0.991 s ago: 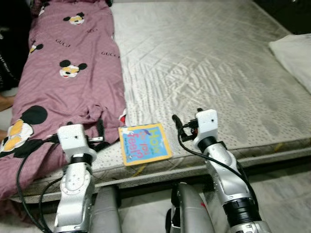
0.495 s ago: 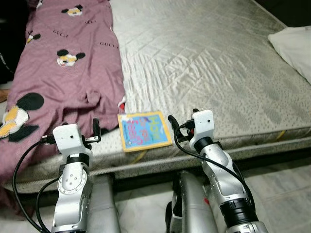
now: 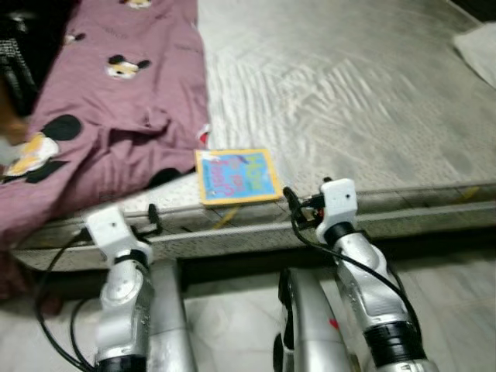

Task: Clean up the room

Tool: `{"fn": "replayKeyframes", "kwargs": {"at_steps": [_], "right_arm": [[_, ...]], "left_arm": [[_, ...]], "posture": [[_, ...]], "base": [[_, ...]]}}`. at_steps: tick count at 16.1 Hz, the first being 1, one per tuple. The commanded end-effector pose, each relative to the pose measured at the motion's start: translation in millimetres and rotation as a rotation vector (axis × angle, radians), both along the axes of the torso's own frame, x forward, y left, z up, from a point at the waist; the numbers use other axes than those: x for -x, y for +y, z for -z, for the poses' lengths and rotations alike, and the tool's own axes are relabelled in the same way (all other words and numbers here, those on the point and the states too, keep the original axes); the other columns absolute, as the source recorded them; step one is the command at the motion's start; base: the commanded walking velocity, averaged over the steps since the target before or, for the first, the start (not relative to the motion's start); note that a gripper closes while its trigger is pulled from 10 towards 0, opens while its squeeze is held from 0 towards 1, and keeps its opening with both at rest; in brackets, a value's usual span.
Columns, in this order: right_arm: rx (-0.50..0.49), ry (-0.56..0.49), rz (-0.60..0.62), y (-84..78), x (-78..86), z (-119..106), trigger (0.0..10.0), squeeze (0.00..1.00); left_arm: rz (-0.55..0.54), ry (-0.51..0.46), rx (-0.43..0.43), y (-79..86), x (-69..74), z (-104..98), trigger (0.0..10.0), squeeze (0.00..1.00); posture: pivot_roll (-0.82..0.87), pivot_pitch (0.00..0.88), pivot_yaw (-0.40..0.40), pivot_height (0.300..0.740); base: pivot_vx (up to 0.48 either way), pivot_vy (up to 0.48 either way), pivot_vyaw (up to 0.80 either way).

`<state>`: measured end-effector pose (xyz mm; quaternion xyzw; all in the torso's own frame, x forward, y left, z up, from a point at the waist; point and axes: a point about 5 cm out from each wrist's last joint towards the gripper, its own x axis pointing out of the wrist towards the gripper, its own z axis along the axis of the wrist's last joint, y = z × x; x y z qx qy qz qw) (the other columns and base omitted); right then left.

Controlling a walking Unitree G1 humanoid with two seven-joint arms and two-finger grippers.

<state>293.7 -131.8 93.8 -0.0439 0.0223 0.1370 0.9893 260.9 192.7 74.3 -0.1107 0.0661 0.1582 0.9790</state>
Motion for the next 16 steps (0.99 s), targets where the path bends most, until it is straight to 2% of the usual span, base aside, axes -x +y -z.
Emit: {"fn": "replayKeyframes", "kwargs": {"at_steps": [1,3,5,12,16], "right_arm": [[0.005,-0.02,0.005,-2.2,0.4,-6,10.0,0.0],[0.026,-0.014,0.02,-8.1,2.8,-6,10.0,0.0],[0.02,0.021,0.039,-12.4,2.9,-3,10.0,0.0],[0.052,0.005,0.046,-20.6,6.8,-6,10.0,0.0],[0.067,0.001,0.063,-25.8,7.7,-8,10.0,0.0]], "left_arm": [[0.013,-0.014,0.008,-3.4,-5.2,-4,10.0,0.0],[0.03,-0.012,0.025,-9.4,-7.1,-4,10.0,0.0],[0.034,-0.017,0.032,-12.9,-9.7,-5,10.0,0.0],[-0.015,-0.033,0.032,-11.8,-19.7,-7,10.0,0.0],[-0.024,-0.006,0.078,-8.9,-21.2,2,10.0,0.0]], "posture": [[-0.07,0.168,-0.066,0.526],[-0.09,0.171,-0.068,0.526],[-0.09,0.172,-0.07,0.526],[-0.12,0.174,-0.076,0.526],[-0.13,0.176,-0.076,0.526]], "base": [[0.0,0.0,0.0],[0.0,0.0,-0.22],[0.0,0.0,-0.8],[0.0,0.0,0.0],[0.0,0.0,0.0]]}}
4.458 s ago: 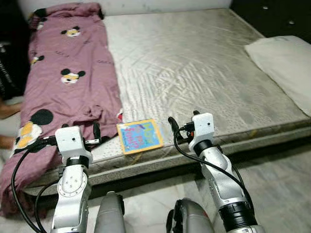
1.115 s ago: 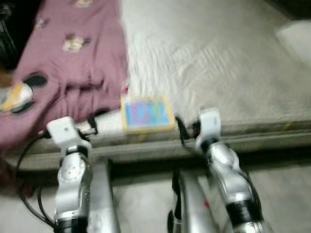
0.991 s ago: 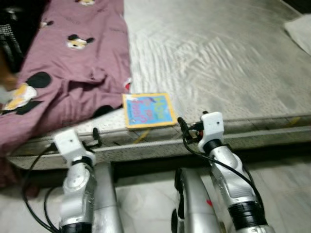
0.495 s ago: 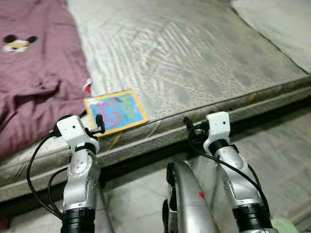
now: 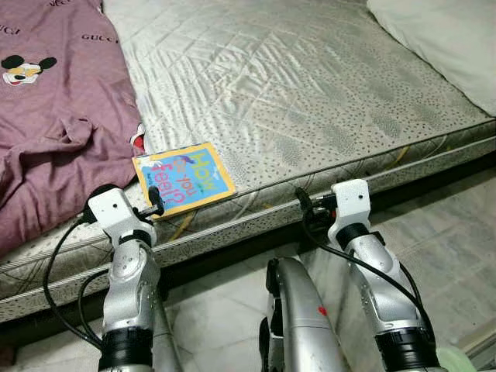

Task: Clean up the room

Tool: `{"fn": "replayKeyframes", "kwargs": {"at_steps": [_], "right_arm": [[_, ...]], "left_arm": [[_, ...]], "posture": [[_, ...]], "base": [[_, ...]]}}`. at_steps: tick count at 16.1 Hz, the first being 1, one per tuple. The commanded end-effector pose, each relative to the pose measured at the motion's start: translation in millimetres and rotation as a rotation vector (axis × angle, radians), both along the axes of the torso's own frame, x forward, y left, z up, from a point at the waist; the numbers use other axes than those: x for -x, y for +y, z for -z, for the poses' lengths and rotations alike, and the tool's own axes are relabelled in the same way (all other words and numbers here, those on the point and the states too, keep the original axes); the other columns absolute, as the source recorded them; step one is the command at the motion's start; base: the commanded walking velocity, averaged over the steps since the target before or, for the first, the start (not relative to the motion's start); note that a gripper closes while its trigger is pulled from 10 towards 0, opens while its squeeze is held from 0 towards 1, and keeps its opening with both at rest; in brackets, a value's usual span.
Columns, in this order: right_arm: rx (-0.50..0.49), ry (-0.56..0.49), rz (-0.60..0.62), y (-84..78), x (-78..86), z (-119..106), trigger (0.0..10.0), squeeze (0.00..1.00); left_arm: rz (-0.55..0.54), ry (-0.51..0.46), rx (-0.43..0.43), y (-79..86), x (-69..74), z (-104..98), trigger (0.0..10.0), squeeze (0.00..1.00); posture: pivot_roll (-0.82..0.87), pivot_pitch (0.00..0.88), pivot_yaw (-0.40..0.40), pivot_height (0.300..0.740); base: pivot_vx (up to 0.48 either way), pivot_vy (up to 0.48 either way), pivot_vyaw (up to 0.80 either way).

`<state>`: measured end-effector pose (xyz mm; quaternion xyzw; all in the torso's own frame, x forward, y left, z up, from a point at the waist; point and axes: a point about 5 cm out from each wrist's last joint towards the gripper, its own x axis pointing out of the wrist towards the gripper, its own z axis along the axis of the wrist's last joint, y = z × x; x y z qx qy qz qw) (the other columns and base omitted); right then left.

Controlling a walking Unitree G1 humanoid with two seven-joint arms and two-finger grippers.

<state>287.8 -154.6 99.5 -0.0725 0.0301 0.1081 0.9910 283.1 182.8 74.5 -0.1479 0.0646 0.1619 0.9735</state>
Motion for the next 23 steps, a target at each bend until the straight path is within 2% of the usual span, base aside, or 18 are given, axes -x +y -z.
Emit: {"fn": "replayKeyframes", "kwargs": {"at_steps": [1,7,11,13,14,15,17,20,23], "right_arm": [[0.012,-0.011,0.013,-5.7,3.1,-4,10.0,0.0],[0.066,-0.024,0.046,-33.1,30.9,-24,10.0,0.0],[0.097,-0.031,0.066,-42.6,32.5,-34,10.0,0.0],[0.101,-0.024,0.069,-43.3,31.9,-37,10.0,0.0],[0.102,-0.024,0.069,-43.0,31.2,-38,10.0,0.0],[0.103,-0.027,0.069,-42.7,30.2,-39,10.0,0.0],[0.104,-0.031,0.07,-42.0,28.2,-41,10.0,0.0],[0.098,-0.042,0.066,-38.3,21.0,-42,10.0,0.0],[0.092,-0.055,0.055,-33.9,15.3,-44,10.0,0.0]], "left_arm": [[-0.008,0.007,0.012,2.7,-2.6,3,10.0,0.0],[0.084,0.097,0.183,-7.1,-26.8,26,10.0,0.0],[0.195,0.136,0.336,-22.7,-38.4,34,10.0,0.0],[0.281,0.119,0.386,-31.3,-44.9,33,10.0,0.0],[0.32,0.111,0.416,-35.4,-45.8,34,1.5,0.0],[0.36,0.103,0.456,-40.9,-44.4,35,0.0,0.0],[0.387,0.096,0.495,-45.3,-41.9,40,0.0,0.0],[0.365,0.062,0.547,-39.2,-44.0,39,0.0,0.0],[0.363,0.052,0.552,-36.5,-45.1,39,0.0,0.0]], "posture": [[-0.15,0.179,-0.076,0.526],[-0.25,0.215,-0.078,0.526],[-0.29,0.217,-0.081,0.526],[-0.29,0.211,-0.083,0.526],[-0.3,0.209,-0.082,0.526],[-0.29,0.206,-0.081,0.526],[-0.29,0.201,-0.081,0.526],[-0.27,0.177,-0.082,0.526],[-0.26,0.162,-0.085,0.526]], "base": [[0.0,0.0,0.0],[0.0,0.0,0.0],[0.0,0.0,0.0],[0.0,0.0,0.0],[0.0,0.0,0.0],[0.0,0.0,0.0],[0.0,0.0,0.0],[0.0,0.0,0.0],[0.0,0.0,0.0]]}}
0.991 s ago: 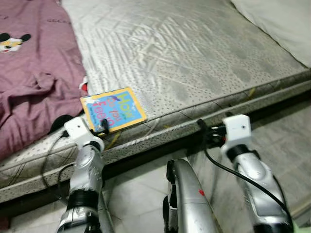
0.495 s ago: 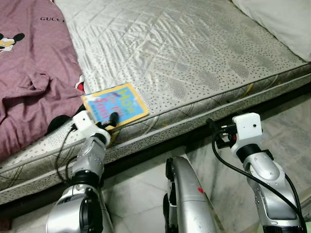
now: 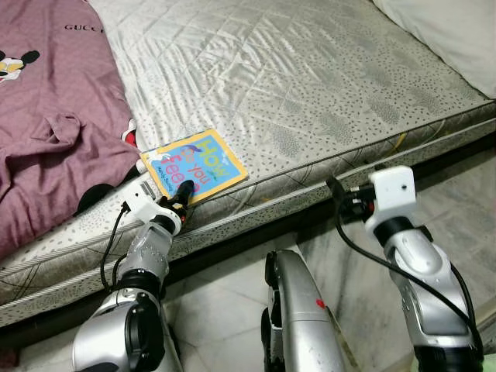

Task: Clean up the room

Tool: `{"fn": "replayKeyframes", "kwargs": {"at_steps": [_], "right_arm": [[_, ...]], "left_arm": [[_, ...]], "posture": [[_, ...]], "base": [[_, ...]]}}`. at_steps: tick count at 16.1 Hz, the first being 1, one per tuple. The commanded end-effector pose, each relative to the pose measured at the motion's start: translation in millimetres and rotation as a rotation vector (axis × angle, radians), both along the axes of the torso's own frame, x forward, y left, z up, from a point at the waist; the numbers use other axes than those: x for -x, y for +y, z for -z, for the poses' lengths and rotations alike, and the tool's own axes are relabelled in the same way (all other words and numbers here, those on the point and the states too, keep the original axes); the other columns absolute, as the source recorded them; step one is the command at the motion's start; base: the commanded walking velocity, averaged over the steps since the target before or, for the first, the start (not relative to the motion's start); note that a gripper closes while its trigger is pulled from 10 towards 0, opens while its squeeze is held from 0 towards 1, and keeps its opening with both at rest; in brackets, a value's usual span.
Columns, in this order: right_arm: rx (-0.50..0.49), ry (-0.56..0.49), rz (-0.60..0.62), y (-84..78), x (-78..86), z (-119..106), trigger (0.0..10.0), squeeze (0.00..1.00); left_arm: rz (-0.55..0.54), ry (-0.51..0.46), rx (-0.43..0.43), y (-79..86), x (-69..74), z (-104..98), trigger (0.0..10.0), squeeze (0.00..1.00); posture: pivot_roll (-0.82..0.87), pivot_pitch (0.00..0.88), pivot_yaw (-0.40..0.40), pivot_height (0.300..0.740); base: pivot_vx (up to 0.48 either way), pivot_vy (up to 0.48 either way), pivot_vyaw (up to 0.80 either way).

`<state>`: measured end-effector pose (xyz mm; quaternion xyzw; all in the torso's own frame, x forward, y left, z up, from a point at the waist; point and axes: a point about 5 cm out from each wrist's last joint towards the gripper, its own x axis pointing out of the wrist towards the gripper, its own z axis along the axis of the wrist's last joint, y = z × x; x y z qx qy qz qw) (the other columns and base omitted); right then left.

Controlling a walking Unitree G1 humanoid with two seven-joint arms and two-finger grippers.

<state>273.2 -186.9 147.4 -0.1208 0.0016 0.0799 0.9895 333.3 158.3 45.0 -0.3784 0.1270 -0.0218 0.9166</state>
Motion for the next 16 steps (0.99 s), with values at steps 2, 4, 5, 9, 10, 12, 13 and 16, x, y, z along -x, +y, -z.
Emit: {"fn": "replayKeyframes", "kwargs": {"at_steps": [2,4,5,9,10,12,13,16], "right_arm": [[-0.002,0.01,0.004,-1.0,-1.9,4,10.0,0.0],[-0.028,0.009,-0.028,2.7,-2.5,3,10.0,0.0],[-0.042,0.018,-0.061,6.3,-1.6,3,10.0,0.0],[-0.042,0.037,-0.094,12.1,-1.8,10,10.0,0.0],[-0.04,0.038,-0.094,12.5,-2.4,12,10.0,0.0],[-0.04,0.032,-0.09,13.2,-4.4,12,10.0,0.0],[-0.041,0.028,-0.086,13.5,-5.5,12,10.0,0.0],[-0.053,0.003,-0.079,20.8,-15.2,13,10.0,0.0]], "left_arm": [[0.031,0.036,0.041,-10.6,4.4,9,0.0,0.0],[0.016,0.014,0.065,-8.6,3.7,7,0.0,0.0],[0.017,0.004,0.071,-8.5,3.2,6,0.0,0.0],[-0.014,-0.031,0.109,-3.7,1.6,3,0.0,0.0],[-0.022,-0.04,0.107,-1.9,1.5,3,0.0,0.0],[-0.037,-0.062,0.084,1.2,1.0,1,0.0,0.0],[-0.045,-0.074,0.072,3.0,0.5,-1,0.0,0.0],[-0.104,-0.142,-0.088,18.6,-2.4,-12,0.0,0.0]], "posture": [[-0.26,0.152,-0.086,0.526],[-0.26,0.146,-0.085,0.526],[-0.26,0.143,-0.085,0.526],[-0.25,0.131,-0.083,0.526],[-0.25,0.126,-0.081,0.526],[-0.24,0.117,-0.079,0.526],[-0.23,0.106,-0.077,0.526],[-0.19,0.07,-0.062,0.526]], "base": [[0.0,0.0,0.0],[0.0,0.0,0.0],[0.0,0.0,0.0],[0.0,0.0,0.0],[0.0,0.0,0.0],[0.0,0.0,0.0],[0.0,0.0,0.0],[0.0,0.0,0.0]]}}
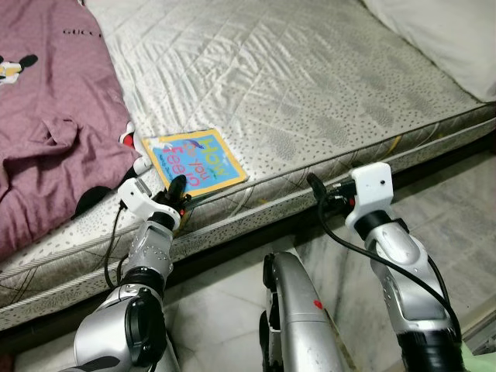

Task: Clean up the room

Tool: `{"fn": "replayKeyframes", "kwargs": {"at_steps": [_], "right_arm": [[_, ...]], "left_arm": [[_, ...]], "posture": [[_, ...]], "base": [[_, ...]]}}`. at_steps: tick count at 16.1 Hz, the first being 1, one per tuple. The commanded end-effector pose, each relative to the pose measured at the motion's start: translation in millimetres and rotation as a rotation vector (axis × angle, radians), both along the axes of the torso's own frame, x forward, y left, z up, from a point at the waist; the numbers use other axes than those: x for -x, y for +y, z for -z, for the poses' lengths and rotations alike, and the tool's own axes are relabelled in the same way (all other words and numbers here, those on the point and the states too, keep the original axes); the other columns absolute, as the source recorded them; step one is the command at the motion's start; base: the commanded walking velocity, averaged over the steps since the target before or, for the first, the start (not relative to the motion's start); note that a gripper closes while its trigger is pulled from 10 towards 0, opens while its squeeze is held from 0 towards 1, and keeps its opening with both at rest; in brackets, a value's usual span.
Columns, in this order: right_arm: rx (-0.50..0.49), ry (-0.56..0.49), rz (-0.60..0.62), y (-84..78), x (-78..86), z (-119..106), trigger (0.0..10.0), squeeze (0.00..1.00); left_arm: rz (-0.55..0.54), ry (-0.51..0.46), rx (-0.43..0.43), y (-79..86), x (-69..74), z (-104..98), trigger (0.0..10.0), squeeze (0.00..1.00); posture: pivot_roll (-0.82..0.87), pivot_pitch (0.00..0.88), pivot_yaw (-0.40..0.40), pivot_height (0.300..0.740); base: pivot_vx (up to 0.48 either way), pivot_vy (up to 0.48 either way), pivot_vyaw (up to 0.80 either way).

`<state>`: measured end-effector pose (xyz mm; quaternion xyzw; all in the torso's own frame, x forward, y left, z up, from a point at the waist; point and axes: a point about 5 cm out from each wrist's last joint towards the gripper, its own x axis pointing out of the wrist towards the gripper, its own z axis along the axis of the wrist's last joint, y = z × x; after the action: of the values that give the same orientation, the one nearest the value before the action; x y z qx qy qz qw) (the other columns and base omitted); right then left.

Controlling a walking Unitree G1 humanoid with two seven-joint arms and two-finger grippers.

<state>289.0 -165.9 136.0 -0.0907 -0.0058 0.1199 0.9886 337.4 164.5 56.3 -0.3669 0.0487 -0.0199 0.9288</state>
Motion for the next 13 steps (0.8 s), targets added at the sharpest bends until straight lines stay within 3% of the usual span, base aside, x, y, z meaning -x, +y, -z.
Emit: {"fn": "replayKeyframes", "kwargs": {"at_steps": [1,4,6,9,11,12,13], "right_arm": [[-0.003,-0.006,-0.005,3.6,-2.6,2,10.0,0.0],[-0.061,-0.018,-0.029,21.4,-12.0,4,10.0,0.0],[-0.117,-0.001,-0.053,38.4,-16.9,7,10.0,0.0],[-0.235,0.037,-0.021,47.4,-18.3,15,10.0,0.0],[-0.275,0.012,0.006,46.4,-19.5,14,10.0,0.0],[-0.288,0.008,-0.009,49.6,-19.6,14,10.0,0.0],[-0.295,0.005,-0.008,52.0,-20.6,15,10.0,0.0]], "left_arm": [[-0.064,-0.037,-0.111,16.0,0.3,-7,0.0,0.0],[-0.102,-0.228,-0.344,19.7,3.3,-40,0.0,0.0],[-0.114,-0.316,-0.467,18.6,17.7,-56,0.0,0.0],[-0.139,-0.333,-0.529,16.6,44.7,-64,0.0,0.0],[-0.171,-0.308,-0.632,14.8,61.0,-62,0.0,0.0],[-0.178,-0.292,-0.697,13.1,69.5,-60,4.0,0.0],[-0.214,-0.237,-0.743,14.0,75.9,-55,10.0,0.0]], "posture": [[-0.18,0.063,-0.06,0.526],[-0.11,0.034,-0.049,0.526],[-0.08,0.021,-0.041,0.526],[-0.01,0.021,-0.027,0.526],[0.0,0.022,-0.02,0.526],[0.01,0.022,-0.019,0.526],[0.01,0.023,-0.02,0.526]], "base": [[0.0,0.0,0.0],[0.0,0.0,0.0],[0.0,0.0,0.0],[0.0,0.0,0.0],[0.0,0.0,0.0],[0.0,0.0,0.0],[0.0,0.0,0.0]]}}
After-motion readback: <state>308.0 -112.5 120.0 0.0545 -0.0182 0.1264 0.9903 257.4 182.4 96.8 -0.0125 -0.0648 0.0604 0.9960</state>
